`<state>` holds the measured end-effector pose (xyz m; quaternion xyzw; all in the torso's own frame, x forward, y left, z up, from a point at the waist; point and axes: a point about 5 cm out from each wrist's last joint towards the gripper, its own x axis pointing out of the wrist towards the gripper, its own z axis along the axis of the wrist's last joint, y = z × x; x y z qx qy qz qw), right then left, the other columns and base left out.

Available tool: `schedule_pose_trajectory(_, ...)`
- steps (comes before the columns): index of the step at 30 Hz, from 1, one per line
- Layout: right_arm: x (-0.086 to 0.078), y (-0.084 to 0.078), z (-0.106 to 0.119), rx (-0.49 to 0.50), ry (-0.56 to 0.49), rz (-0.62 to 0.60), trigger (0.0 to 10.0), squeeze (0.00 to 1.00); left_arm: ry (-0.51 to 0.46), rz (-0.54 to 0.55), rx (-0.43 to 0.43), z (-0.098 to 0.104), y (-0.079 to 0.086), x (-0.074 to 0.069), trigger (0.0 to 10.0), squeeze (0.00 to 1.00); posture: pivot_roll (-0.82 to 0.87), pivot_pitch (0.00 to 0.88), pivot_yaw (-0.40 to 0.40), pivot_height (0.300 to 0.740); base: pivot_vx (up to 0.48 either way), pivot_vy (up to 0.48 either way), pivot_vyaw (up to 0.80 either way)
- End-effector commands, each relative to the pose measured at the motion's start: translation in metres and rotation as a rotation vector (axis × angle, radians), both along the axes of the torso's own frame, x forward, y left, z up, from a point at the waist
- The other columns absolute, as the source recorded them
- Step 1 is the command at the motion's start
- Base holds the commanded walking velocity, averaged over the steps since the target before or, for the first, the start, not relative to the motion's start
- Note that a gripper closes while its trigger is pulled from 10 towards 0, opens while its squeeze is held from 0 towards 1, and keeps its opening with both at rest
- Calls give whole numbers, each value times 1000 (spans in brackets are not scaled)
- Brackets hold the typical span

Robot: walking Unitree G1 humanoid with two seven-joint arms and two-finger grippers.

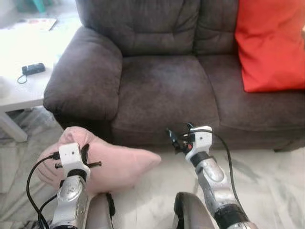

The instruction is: Move the pillow to the sofa from floor

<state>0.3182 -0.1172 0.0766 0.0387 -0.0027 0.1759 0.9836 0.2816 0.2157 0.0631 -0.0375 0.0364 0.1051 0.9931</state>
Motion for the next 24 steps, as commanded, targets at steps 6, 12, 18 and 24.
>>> schedule_pose_trajectory(6, 0, 0, 0, -1, 0, 0, 10000, 0, -102, -11, 34, 24, 2, 7, 10000, 0, 81, 92, -40, 701, 0, 0, 0)
schedule_pose_trajectory(12, 1, 2, 0, 1, -1, 4, 10000, 0, -127, -21, 43, 32, 1, 8, 10000, 0, 83, 89, -39, 736, 0, 0, 0)
schedule_pose_trajectory(18, 1, 2, 0, 4, -1, 5, 10000, 0, -202, -63, 71, 57, -5, 11, 10000, 0, 85, 85, -38, 740, 0, 0, 0)
schedule_pose_trajectory(24, 1, 3, -1, 5, 3, 8, 10000, 0, -278, -87, 97, 84, -7, 13, 10000, 0, 92, 81, -39, 740, 0, 0, 0)
